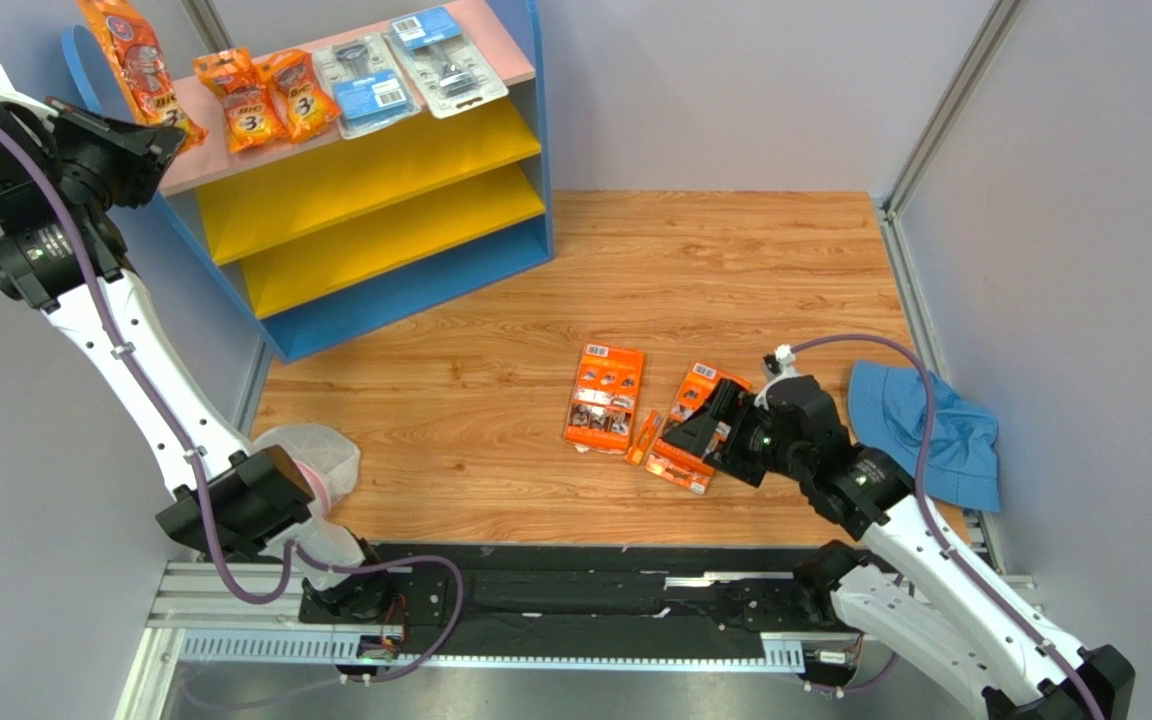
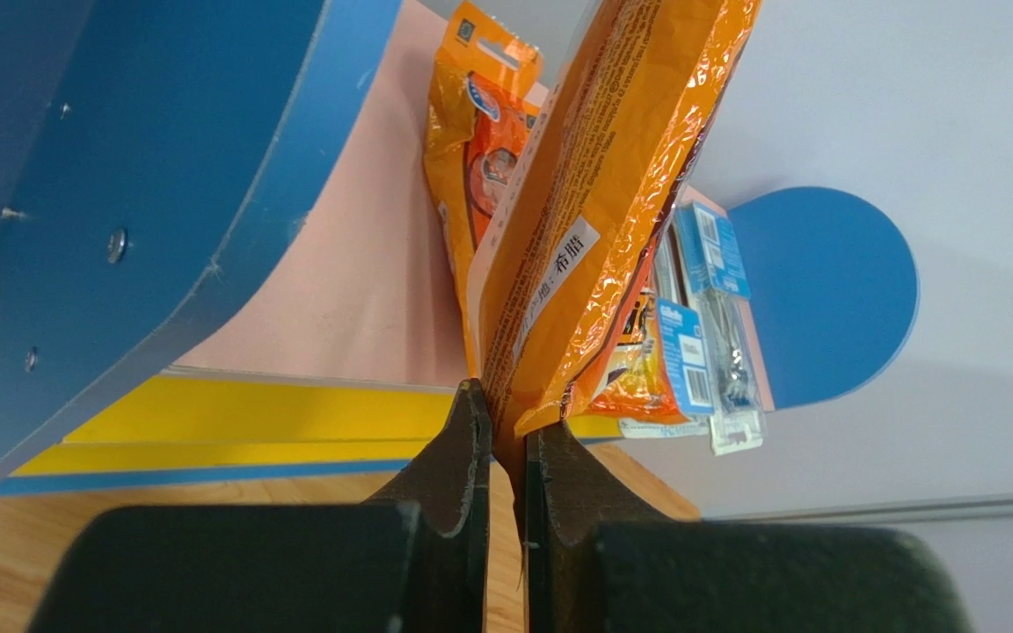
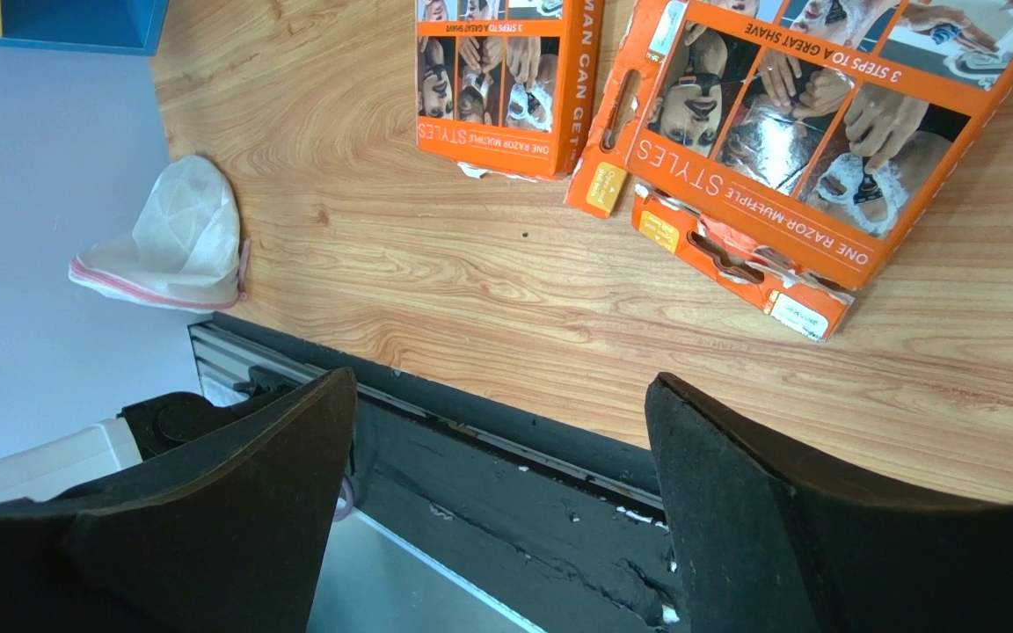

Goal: Place and organize the shaving razors onto the shelf

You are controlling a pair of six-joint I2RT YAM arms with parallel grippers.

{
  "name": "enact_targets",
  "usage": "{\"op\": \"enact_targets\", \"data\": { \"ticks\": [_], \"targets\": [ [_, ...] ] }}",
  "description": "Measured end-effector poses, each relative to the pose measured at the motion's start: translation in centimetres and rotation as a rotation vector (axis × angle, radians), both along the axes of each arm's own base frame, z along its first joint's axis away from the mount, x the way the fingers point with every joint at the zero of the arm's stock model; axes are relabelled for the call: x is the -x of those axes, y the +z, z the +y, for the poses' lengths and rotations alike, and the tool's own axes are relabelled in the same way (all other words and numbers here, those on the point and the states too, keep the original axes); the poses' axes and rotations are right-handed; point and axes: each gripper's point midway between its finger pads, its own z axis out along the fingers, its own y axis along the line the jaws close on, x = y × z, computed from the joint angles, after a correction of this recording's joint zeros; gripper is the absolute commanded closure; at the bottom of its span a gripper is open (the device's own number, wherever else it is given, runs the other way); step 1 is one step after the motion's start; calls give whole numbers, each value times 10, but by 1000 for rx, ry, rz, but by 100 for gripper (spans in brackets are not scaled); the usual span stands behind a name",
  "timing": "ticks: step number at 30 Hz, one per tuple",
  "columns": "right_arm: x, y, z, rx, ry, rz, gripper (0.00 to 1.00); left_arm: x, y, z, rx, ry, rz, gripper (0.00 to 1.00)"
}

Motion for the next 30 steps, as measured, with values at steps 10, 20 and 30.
{"op": "enact_targets", "data": {
  "ticks": [10, 20, 30],
  "targets": [
    [1, -2, 0, 1, 3, 5, 17, -7, -12, 6, 0, -5, 30, 74],
    [3, -7, -1, 4, 4, 11, 17, -7, -13, 5, -8, -16, 31, 49],
    [5, -4, -3, 0, 4, 4, 17, -6, -15, 7, -6, -1, 39, 45]
  ]
}}
